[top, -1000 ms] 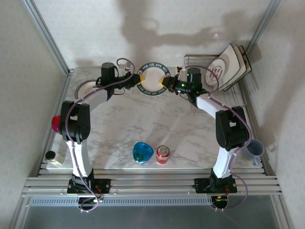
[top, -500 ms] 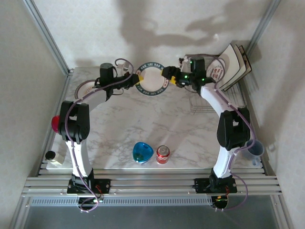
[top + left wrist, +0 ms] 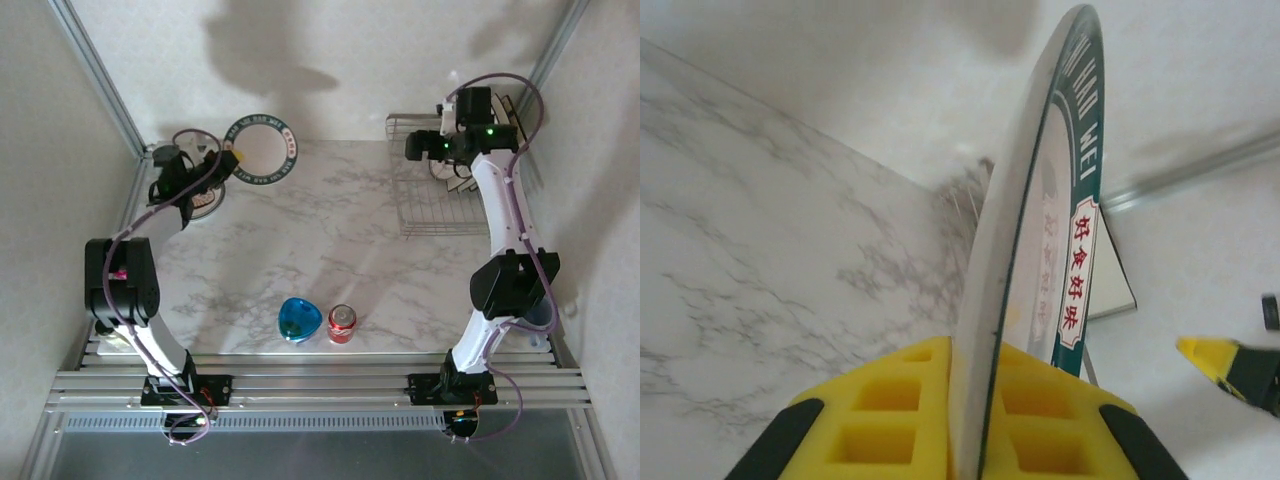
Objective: Unload the plates from the dish rack
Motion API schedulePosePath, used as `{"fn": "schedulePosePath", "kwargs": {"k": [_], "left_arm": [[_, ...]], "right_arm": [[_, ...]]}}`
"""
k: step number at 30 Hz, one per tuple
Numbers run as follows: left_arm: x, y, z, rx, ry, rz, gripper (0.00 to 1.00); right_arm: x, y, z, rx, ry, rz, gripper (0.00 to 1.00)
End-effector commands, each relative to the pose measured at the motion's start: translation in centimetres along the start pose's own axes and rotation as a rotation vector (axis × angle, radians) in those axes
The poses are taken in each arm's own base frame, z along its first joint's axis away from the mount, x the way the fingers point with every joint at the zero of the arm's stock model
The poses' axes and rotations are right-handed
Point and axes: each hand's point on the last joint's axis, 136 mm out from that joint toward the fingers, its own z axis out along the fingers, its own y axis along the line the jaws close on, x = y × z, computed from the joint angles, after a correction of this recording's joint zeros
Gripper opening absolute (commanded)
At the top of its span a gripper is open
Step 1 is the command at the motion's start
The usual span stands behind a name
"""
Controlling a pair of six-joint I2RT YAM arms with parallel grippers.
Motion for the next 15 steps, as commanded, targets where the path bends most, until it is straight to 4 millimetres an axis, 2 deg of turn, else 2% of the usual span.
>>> {"fn": "schedulePosePath", "kwargs": {"k": [1,4,10,15], "left_arm": [[-3.0,-1.6,-2.4,-0.012,-0.165,0.050,0.00],[-3.8,-0.1,-4.6,-0.063,-0.254,0.021,0.00],[-5.2,3.7,-9.7,-0.124,-0.438,-0.091,0.00],[-5.3,6.4,-11.6,-0.170,-0.495,-0.155,0.00]], "right_arm": [[3.7,-4.6,-0.4,0.211,0.189,-0.096,0.99],[4.1,-5.8,-0.4,0.235,0.207,-0.085,0.99],[4.6,-5.9,-0.1,0.230,0.207,-0.084,0.99],[5.1,-6.4,0.5,0.249,0.237,-0.094,0.99]]}}
